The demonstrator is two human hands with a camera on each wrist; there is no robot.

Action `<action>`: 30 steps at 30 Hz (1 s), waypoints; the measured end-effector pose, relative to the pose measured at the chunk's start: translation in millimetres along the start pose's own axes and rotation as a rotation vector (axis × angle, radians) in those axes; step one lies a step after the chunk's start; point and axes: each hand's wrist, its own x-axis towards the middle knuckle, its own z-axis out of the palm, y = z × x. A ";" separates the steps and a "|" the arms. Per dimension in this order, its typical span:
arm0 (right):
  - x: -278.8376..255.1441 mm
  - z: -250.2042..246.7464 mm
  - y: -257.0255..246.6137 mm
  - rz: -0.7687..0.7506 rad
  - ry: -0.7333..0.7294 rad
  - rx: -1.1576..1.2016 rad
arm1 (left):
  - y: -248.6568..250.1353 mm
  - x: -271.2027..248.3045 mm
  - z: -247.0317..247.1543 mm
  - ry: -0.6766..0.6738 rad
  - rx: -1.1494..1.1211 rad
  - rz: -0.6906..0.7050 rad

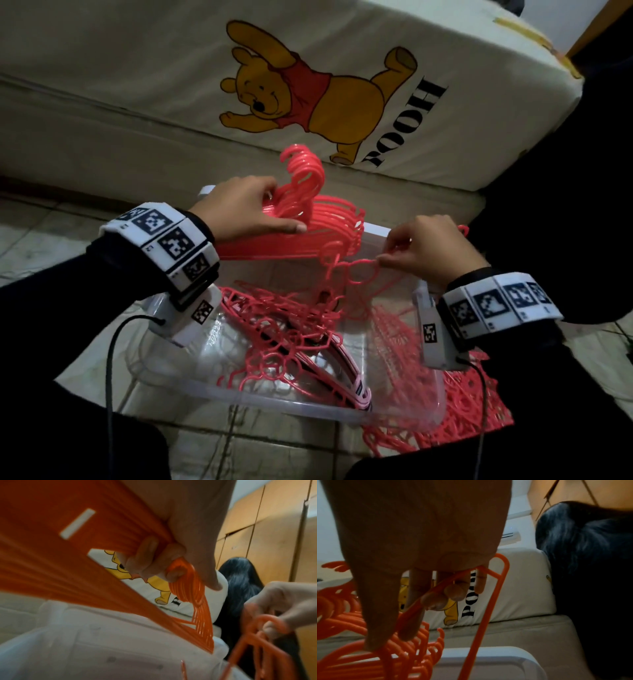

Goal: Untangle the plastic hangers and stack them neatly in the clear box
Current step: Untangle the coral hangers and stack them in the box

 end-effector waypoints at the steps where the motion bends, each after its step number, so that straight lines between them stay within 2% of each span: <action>1: -2.3 -3.2 2.1 0.012 0.025 0.027 | 2.6 -1.4 -1.5 0.011 -0.073 0.004; 3: -5.9 -6.8 4.0 0.027 0.063 0.046 | 10.4 -6.7 -3.5 0.013 -0.215 0.023; 5: -6.8 -7.4 1.9 0.026 0.077 0.027 | 20.0 -13.9 -0.7 0.009 -0.237 0.057; 12: -1.9 -5.0 -18.7 -0.027 0.043 -0.119 | 37.2 -25.1 33.6 0.098 0.156 0.155; 15: -1.7 -0.6 -28.4 -0.050 0.047 -0.139 | 33.6 -21.8 42.1 0.125 0.224 0.174; 24: 6.5 36.7 -38.9 -0.037 -0.014 -0.193 | 13.5 -15.3 49.4 -0.055 0.268 0.158; 30: 11.1 33.9 -35.3 -0.094 0.006 -0.218 | 8.5 -11.0 42.2 -0.040 0.300 0.128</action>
